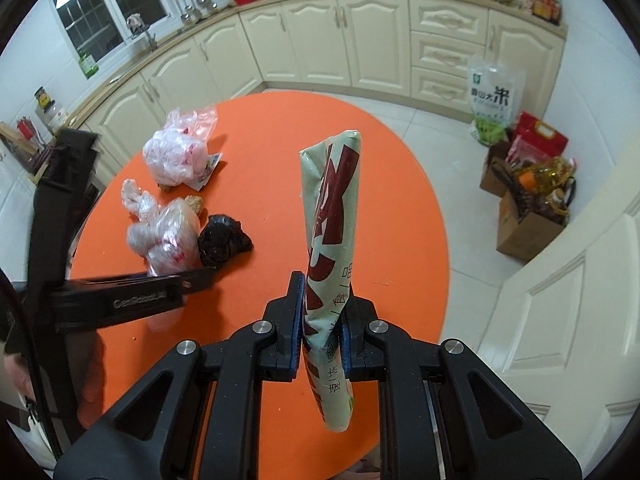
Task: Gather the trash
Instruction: 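Close the left tool on the clear red-printed plastic bag and lift it, then carry the wrapper and plastic bag to the blue wastebasket and open both tools, then move both tools back over the table toward the black bag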
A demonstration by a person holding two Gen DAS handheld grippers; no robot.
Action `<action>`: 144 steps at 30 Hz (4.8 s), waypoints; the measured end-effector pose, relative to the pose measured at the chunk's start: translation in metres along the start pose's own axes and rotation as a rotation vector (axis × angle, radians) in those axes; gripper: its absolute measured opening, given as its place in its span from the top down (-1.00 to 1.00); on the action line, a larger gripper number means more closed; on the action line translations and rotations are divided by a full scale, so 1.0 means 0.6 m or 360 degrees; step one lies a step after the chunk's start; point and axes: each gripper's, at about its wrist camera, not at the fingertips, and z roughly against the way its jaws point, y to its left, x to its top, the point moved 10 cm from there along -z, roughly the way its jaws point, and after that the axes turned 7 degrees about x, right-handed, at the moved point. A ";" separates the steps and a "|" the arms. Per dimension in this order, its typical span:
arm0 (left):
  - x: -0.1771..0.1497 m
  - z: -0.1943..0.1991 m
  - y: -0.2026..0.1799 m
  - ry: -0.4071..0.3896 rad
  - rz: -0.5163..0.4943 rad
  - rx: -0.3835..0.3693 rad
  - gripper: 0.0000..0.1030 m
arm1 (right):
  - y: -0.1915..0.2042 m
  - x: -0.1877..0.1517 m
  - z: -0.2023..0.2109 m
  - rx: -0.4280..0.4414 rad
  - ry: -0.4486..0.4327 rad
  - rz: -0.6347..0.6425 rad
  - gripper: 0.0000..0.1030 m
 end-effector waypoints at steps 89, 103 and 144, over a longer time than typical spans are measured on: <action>-0.244 0.038 -0.381 -0.0201 -0.1143 -0.0156 -0.15 | -0.225 -0.302 0.269 -0.0416 -0.0155 -0.0713 0.69; -0.240 0.064 -0.327 -0.0231 -0.1063 -0.0150 -0.15 | -0.191 -0.268 0.289 -0.0443 -0.0238 -0.0633 0.21; -0.222 0.239 0.142 -0.0492 -0.0514 -0.0034 -0.44 | 0.194 -0.185 0.202 -0.0392 -0.0153 -0.0063 -0.71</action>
